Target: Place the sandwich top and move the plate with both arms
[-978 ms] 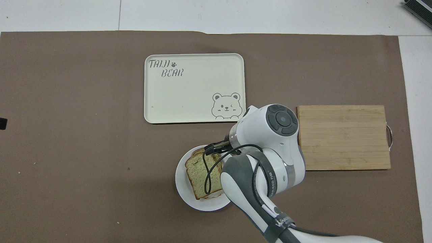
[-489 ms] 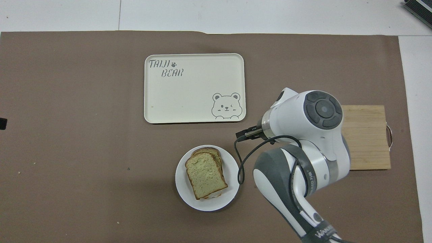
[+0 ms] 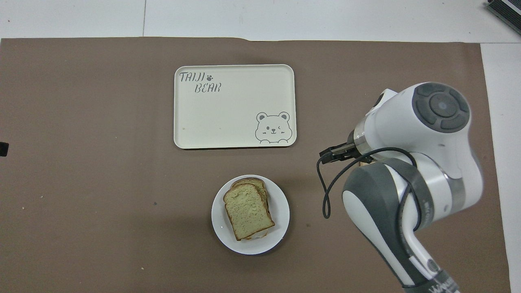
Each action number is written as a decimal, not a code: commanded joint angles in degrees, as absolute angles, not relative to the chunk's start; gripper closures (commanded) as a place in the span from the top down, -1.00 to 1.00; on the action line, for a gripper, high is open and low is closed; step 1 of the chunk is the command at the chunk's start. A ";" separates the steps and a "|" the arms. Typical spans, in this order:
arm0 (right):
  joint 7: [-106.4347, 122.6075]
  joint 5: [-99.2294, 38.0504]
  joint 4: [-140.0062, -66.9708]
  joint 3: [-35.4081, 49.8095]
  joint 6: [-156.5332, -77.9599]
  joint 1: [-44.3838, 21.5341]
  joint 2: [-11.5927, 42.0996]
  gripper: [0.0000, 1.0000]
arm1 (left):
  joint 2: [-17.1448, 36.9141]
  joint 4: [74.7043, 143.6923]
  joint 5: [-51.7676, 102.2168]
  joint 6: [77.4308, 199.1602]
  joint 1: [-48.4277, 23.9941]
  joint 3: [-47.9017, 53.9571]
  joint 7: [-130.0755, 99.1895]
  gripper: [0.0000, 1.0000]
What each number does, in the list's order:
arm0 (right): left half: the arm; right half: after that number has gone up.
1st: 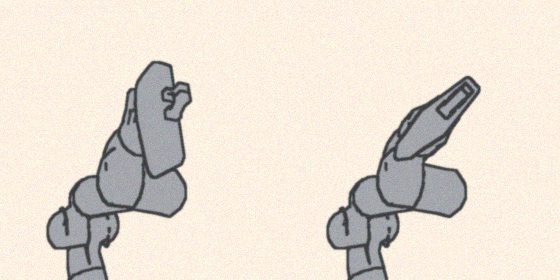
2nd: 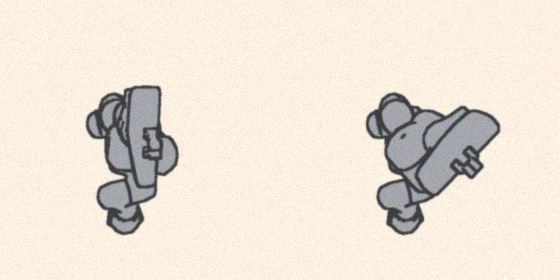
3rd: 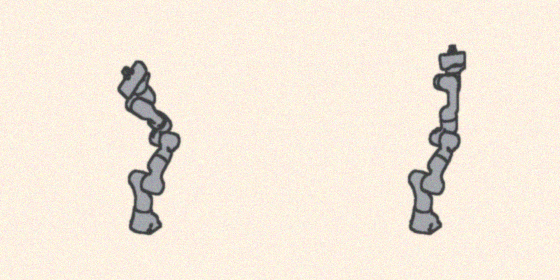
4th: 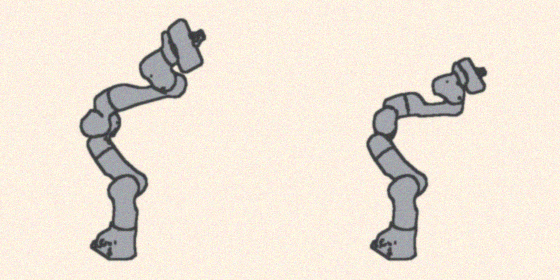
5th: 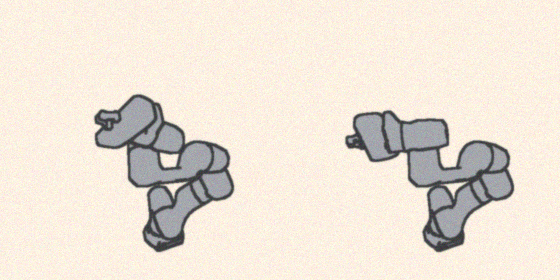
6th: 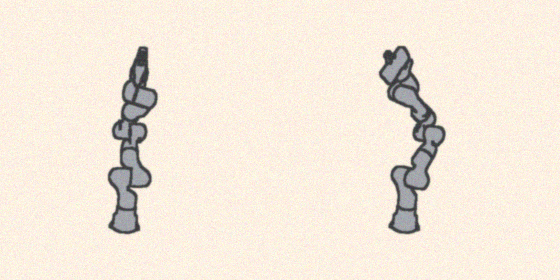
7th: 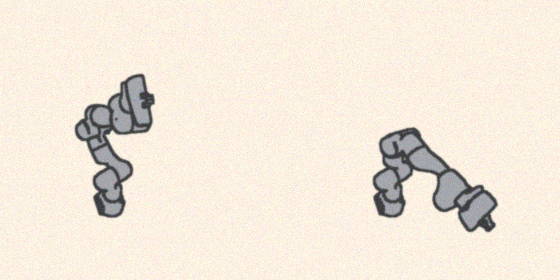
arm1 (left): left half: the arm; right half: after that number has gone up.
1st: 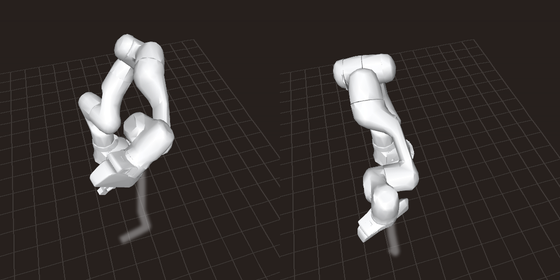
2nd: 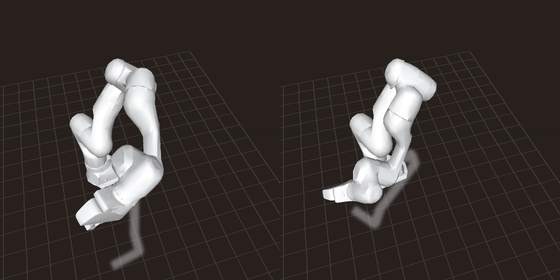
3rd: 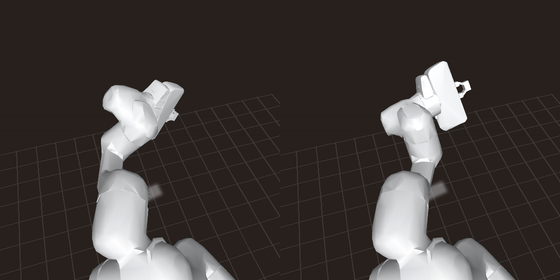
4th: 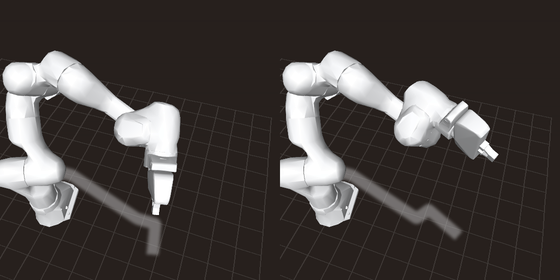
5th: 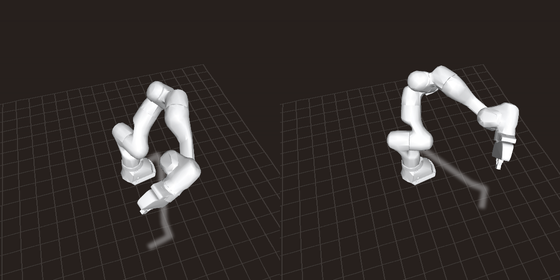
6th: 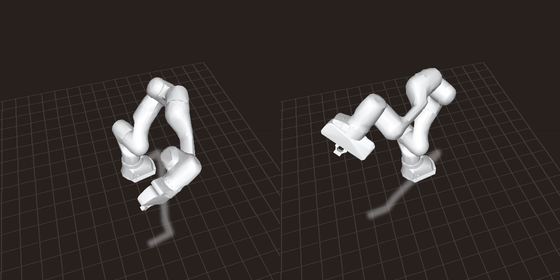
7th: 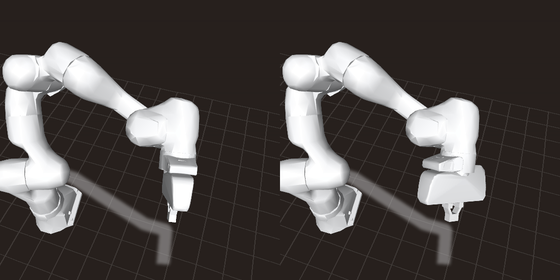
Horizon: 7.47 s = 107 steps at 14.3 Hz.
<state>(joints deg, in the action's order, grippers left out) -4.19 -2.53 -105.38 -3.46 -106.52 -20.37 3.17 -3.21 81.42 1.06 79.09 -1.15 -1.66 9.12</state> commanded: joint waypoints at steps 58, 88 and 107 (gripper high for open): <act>4.66 1.49 -94.04 -4.13 -85.52 0.09 -9.05 1.00 | -5.36 152.14 92.20 134.74 -26.99 -1.58 47.37 -1.00; 4.48 1.49 -90.62 -4.57 -86.92 0.35 -5.10 1.00 | 30.76 96.42 64.97 128.84 -10.37 0.79 31.38 -0.01; 4.48 1.49 -90.62 -4.22 -86.92 0.09 -5.10 1.00 | 7.04 88.71 7.85 105.15 -8.79 -12.30 29.19 1.00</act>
